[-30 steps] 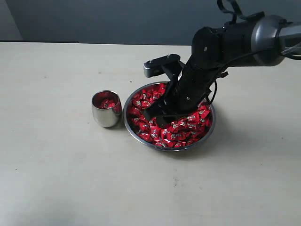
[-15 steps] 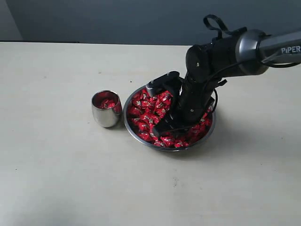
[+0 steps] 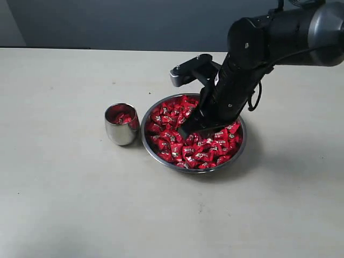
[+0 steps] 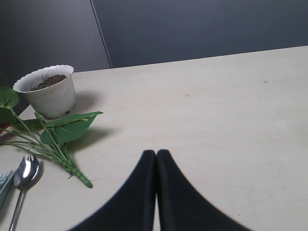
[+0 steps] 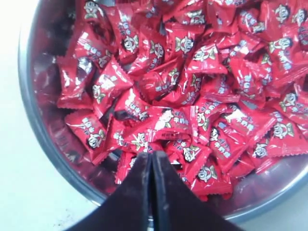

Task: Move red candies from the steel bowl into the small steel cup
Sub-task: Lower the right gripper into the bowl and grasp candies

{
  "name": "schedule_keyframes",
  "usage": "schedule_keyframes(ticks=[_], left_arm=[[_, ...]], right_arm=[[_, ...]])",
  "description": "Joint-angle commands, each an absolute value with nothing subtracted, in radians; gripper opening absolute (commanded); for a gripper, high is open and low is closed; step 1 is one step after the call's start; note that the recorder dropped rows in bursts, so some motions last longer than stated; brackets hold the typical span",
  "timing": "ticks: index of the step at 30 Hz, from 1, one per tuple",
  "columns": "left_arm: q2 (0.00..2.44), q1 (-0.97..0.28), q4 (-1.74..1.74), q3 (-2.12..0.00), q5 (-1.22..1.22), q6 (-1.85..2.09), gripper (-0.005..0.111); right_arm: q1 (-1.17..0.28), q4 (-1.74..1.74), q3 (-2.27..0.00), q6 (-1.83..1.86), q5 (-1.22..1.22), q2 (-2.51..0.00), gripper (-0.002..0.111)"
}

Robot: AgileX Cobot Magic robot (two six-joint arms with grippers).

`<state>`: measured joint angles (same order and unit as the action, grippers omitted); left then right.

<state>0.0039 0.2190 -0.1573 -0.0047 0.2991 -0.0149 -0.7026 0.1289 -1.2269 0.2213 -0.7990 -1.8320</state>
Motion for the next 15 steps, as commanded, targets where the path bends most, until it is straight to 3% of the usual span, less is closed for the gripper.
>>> schedule_keyframes(ticks=[1,2,3,6,15], left_arm=[[0.000,0.218,-0.159,0.000,0.291,-0.019,0.000],[0.000,0.218,-0.159,0.000,0.291,-0.019,0.000],[0.000,0.218,-0.159,0.000,0.291,-0.019,0.000],[0.000,0.218,-0.159,0.000,0.291,-0.019,0.000],[0.000,0.218,-0.159,0.000,0.291,-0.019,0.000]], right_arm=[[-0.699,0.117,-1.222,0.224,-0.807,-1.847,0.008],[-0.699,0.117,-1.222,0.224,-0.809,-1.858,0.014],[-0.699,0.117,-1.222,0.224,-0.808,-1.880,0.027],[-0.699,0.117,-1.222,0.224,-0.806,-1.919,0.041],[-0.699,0.121,-1.222,0.228,-0.793,-2.006,0.040]])
